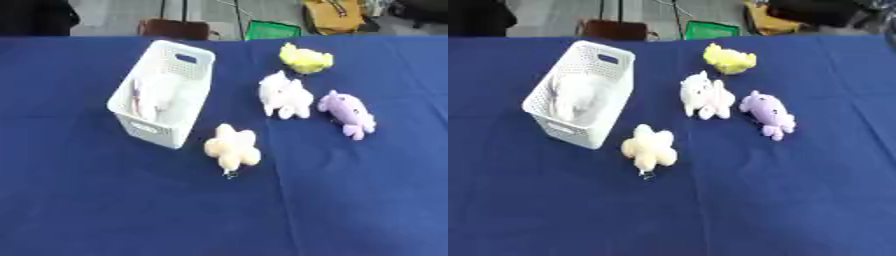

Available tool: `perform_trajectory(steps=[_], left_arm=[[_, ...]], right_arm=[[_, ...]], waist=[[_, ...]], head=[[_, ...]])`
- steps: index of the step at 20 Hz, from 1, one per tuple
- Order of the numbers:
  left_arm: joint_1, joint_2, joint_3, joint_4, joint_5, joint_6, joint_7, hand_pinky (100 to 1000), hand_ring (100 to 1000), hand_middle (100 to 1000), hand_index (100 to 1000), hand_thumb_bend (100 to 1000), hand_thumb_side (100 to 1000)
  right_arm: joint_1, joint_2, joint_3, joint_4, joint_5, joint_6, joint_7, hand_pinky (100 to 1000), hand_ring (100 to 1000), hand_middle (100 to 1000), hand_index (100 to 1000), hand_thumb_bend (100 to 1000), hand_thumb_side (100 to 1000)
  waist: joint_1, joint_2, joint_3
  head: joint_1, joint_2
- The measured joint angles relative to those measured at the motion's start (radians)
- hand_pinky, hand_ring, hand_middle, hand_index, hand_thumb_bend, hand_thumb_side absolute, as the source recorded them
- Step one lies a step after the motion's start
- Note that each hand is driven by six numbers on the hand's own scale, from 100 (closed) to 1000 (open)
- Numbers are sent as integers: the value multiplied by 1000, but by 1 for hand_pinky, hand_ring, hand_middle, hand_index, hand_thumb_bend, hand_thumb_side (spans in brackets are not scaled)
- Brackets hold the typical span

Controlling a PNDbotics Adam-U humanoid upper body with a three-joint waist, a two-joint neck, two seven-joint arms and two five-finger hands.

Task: Pick up objects on the table and place them in the box.

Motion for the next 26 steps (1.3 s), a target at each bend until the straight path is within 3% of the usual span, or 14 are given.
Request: perform_trajectory(steps=[6,12,15,22,24,26], left_arm=[[-6,0,-3,0,4,-3,-3,728,754,781,787,100,648],[-6,1,-6,0,4,-4,-4,726,750,780,785,100,639],[-6,1,-6,0,5,-5,-5,726,749,780,784,100,630],[-6,0,-6,0,7,-6,-6,725,747,779,782,100,628],[-6,0,-6,0,8,-7,-6,725,746,779,780,100,626],[-6,0,-5,0,8,-7,-7,727,746,778,779,100,628]], right_arm=[[-53,13,84,129,78,-29,94,840,935,921,1000,100,1000],[-72,38,132,254,111,-60,106,863,953,914,1000,100,1000],[-52,40,144,285,103,-45,101,908,997,931,1000,100,1000],[17,36,146,259,37,20,115,903,993,899,1000,100,1000],[37,32,143,243,26,33,124,901,994,893,1000,129,1000],[57,26,139,224,14,46,137,917,1000,901,1000,279,1000]], waist=[[-4,0,1],[-7,0,1],[-7,0,1],[-4,0,2],[-2,0,1],[-2,0,1]], head=[[-7,0],[-7,0],[-7,0],[-7,0],[-7,0],[-7,0]])
